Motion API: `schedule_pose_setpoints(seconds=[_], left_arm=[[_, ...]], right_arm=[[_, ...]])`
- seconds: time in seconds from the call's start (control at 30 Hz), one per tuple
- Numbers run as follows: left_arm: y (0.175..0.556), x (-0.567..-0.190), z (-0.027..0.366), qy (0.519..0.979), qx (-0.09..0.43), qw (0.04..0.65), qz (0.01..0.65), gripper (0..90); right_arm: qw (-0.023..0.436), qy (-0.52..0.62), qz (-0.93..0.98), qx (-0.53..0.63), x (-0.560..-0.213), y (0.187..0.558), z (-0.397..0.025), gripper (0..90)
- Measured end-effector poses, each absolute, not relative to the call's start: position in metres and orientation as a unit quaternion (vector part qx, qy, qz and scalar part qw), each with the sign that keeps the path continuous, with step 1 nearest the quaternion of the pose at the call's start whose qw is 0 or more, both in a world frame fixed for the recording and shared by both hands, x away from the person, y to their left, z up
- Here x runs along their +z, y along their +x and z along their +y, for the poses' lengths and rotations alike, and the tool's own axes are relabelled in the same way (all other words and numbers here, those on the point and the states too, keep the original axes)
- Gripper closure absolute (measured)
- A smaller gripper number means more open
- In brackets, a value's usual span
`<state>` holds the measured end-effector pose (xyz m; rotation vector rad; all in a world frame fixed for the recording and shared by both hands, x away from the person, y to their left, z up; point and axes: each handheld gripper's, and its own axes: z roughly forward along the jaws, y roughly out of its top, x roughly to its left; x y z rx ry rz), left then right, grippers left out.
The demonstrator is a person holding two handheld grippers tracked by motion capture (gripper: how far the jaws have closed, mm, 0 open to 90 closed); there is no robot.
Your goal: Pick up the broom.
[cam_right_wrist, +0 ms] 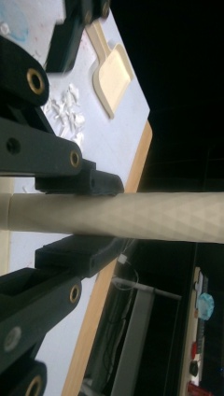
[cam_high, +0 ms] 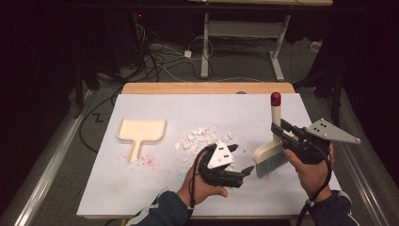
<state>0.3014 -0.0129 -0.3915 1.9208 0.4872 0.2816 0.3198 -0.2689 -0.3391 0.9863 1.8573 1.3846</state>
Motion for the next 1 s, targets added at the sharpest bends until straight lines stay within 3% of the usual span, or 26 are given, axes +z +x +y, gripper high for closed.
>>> schedule_pose_setpoints(seconds=[0.37,0.63,1.0], left_arm=[[0.309,-0.395,-0.037,0.807,0.105,0.543,0.208,39.4],[0.314,-0.398,-0.028,0.804,0.081,0.551,0.207,58.5],[0.321,-0.396,0.001,0.814,0.081,0.544,0.186,65.3]], right_arm=[[0.3,0.341,0.717,0.529,-0.341,0.308,-0.243,71.5],[0.303,0.331,0.719,0.531,-0.34,0.302,-0.238,71.4],[0.274,0.281,0.738,0.548,-0.337,0.298,-0.243,69.2]])
